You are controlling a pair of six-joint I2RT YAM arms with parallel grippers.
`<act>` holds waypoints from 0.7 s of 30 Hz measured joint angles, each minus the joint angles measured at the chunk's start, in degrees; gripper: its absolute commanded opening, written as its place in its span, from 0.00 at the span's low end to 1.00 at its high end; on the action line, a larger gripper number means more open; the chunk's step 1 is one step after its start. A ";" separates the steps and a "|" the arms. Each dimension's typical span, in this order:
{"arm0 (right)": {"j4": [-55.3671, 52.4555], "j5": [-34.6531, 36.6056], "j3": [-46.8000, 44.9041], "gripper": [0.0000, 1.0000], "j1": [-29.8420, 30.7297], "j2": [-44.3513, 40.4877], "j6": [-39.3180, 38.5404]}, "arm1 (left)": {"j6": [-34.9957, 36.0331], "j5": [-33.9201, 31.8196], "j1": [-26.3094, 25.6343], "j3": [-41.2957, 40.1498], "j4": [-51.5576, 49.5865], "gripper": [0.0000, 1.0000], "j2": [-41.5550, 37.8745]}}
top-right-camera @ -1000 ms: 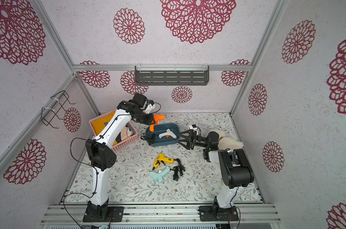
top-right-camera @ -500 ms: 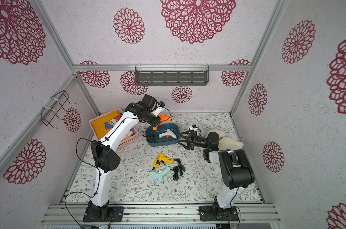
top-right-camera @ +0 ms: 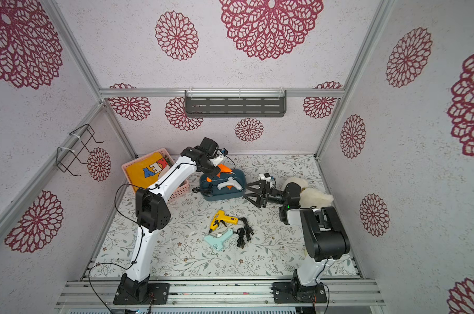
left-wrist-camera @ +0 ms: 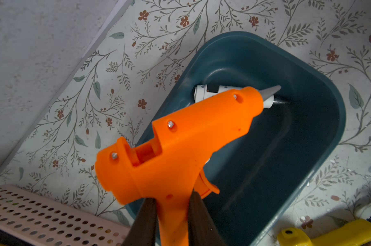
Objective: Put the hot melt glue gun into the storage box
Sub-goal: Place the hot melt adhesive gun in the storage box.
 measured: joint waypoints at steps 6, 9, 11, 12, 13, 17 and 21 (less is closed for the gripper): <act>-0.02 0.07 -0.61 0.68 -0.26 -0.33 0.00 | 0.96 0.90 -0.96 -2.38 2.14 0.02 0.76; 0.00 0.09 -0.72 0.68 -0.35 -0.44 -0.02 | 1.64 1.84 -1.36 -4.04 2.78 0.02 0.96; 0.00 0.09 -0.85 0.68 -0.35 -0.44 -0.02 | 2.23 2.38 -1.70 -5.16 3.08 0.03 1.20; 0.00 0.09 -0.94 0.68 -0.35 -0.44 0.00 | 2.60 2.64 -1.88 -5.62 3.17 0.02 1.42; 0.00 0.09 -0.98 0.68 -0.35 -0.44 0.00 | 2.84 2.91 -2.03 -6.01 3.34 0.03 1.60; 0.00 0.09 -0.98 0.68 -0.39 -0.44 0.00 | 3.82 4.00 -2.49 -7.41 3.82 0.04 2.71; 0.00 0.09 -0.98 0.68 -0.46 -0.44 0.00 | 4.28 4.92 -2.58 -8.24 4.31 0.17 3.89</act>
